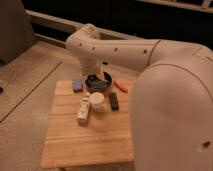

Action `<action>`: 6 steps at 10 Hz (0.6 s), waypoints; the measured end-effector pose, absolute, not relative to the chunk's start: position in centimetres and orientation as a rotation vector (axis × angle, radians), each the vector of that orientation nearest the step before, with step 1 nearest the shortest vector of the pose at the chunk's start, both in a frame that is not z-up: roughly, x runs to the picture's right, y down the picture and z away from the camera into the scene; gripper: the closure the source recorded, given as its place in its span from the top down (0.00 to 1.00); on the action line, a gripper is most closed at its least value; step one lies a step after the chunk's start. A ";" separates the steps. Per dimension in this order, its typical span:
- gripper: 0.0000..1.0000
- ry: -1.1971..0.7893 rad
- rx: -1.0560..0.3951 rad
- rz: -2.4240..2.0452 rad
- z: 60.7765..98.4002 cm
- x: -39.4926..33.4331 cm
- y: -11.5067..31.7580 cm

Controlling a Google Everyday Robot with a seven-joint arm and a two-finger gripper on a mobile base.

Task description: Move the arm in a circular motion

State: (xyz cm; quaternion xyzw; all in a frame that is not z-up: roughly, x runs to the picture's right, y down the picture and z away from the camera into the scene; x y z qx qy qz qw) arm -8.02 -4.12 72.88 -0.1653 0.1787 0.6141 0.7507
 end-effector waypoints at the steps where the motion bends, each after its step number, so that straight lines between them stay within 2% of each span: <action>1: 0.65 0.386 -0.368 1.282 71.9 -9.7 -2.4; 4: 0.65 0.393 -0.396 1.258 70.6 -10.8 1.8; 6: 0.65 0.408 -0.397 1.295 70.6 -9.9 3.1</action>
